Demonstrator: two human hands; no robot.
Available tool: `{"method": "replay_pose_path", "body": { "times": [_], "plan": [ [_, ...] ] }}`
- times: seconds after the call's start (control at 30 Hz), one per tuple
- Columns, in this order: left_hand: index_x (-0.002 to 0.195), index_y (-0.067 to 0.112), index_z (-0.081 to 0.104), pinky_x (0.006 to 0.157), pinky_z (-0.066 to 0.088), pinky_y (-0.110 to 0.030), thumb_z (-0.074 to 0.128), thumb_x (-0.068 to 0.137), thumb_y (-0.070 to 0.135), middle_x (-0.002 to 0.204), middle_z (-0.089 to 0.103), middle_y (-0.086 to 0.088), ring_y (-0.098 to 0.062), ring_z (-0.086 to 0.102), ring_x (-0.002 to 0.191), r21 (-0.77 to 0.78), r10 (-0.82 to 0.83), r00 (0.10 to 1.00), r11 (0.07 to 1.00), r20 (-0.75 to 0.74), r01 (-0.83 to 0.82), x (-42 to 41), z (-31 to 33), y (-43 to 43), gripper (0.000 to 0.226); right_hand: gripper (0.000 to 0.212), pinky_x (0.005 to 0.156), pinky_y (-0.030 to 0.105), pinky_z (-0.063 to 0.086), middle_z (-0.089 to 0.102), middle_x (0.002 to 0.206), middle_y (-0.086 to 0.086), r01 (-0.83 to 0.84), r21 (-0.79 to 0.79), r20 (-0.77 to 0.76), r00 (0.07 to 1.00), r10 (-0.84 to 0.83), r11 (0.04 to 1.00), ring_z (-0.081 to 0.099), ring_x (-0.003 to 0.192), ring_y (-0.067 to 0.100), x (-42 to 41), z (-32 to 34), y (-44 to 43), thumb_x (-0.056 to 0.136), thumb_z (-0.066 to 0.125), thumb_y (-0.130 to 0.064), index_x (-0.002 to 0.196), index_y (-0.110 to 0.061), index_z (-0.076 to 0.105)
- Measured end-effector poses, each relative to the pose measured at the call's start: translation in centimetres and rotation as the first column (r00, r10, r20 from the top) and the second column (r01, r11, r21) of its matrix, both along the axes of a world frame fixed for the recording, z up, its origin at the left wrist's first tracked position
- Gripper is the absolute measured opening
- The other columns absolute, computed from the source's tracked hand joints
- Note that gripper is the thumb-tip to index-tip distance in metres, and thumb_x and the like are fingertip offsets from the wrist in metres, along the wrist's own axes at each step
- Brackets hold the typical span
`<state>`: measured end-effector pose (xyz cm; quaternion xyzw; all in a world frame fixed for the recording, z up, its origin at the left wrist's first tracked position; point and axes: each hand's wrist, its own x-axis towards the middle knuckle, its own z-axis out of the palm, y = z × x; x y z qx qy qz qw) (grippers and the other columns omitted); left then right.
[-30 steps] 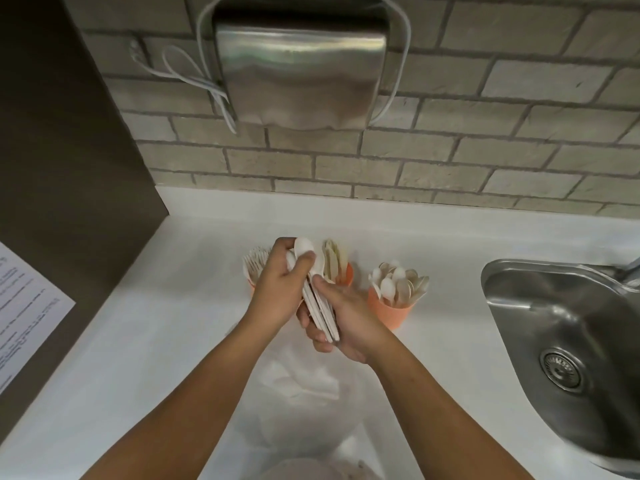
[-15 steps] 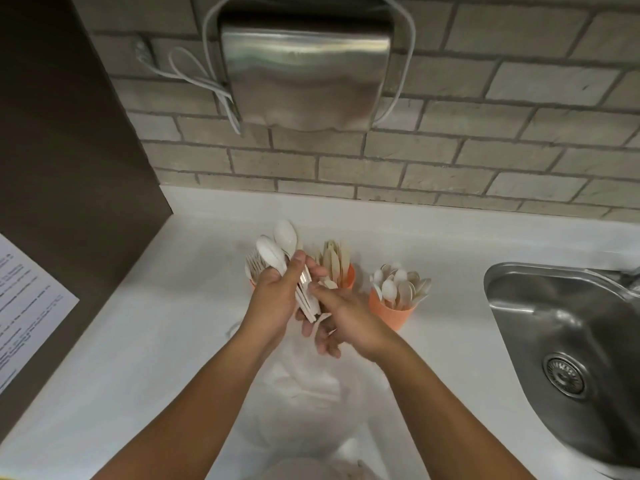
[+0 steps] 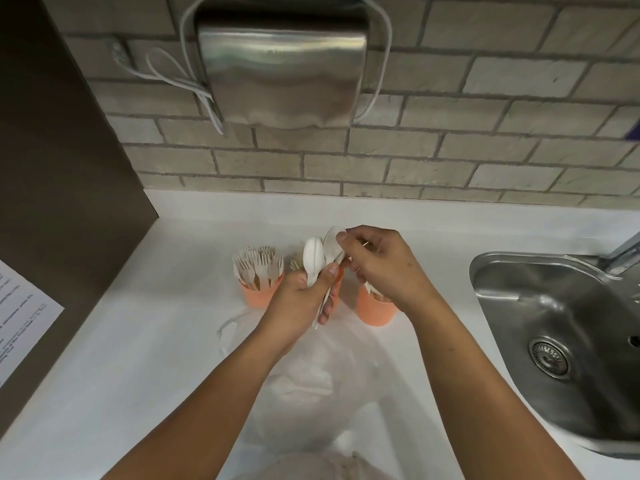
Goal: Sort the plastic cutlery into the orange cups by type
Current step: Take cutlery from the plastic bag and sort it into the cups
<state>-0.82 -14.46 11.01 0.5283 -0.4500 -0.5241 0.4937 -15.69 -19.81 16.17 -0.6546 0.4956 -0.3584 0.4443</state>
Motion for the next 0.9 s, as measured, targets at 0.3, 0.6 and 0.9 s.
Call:
{"method": "replay_pose_path", "body": {
  "times": [0.3, 0.6, 0.9],
  "plan": [
    [0.100, 0.001, 0.072, 0.052, 0.050, -0.032, 0.060, 0.105, 0.032, 0.078, 0.069, 0.002, -0.020, 0.062, 0.062, 0.010, 0.010, 0.997, 1.000, 0.078, -0.011, -1.2, -0.8, -0.3, 0.033, 0.017, 0.067, 0.033, 0.054, 0.072, 0.073, -0.008, 0.151, -0.165, -0.017, 0.988, -0.156, 0.975, 0.066, 0.062, 0.012, -1.1, -1.8, -0.3, 0.095, 0.065, -0.014, 0.091, -0.025, 0.078],
    [0.100, 0.013, 0.073, 0.056, 0.062, -0.037, 0.055, 0.107, 0.035, 0.082, 0.077, 0.006, -0.021, 0.073, 0.061, -0.052, 0.081, 0.990, 0.996, 0.119, -0.075, -2.2, -0.7, 0.3, 0.029, 0.016, 0.064, 0.039, 0.059, 0.066, 0.064, -0.007, 0.287, -0.287, -0.008, 0.953, -0.302, 0.914, 0.067, 0.059, 0.018, -0.5, -2.5, 0.0, 0.094, 0.063, -0.021, 0.101, -0.025, 0.077],
    [0.099, 0.021, 0.074, 0.041, 0.038, -0.024, 0.051, 0.109, 0.032, 0.064, 0.061, 0.011, -0.010, 0.046, 0.044, 0.009, 0.183, 0.980, 0.983, 0.072, -0.184, -1.6, -1.6, -0.1, 0.027, 0.018, 0.069, 0.032, 0.056, 0.068, 0.090, -0.005, 0.404, -0.576, 0.027, 0.879, -0.477, 0.711, 0.066, 0.076, 0.010, -3.6, -1.8, -0.5, 0.096, 0.063, -0.011, 0.103, -0.017, 0.078]
  ]
}}
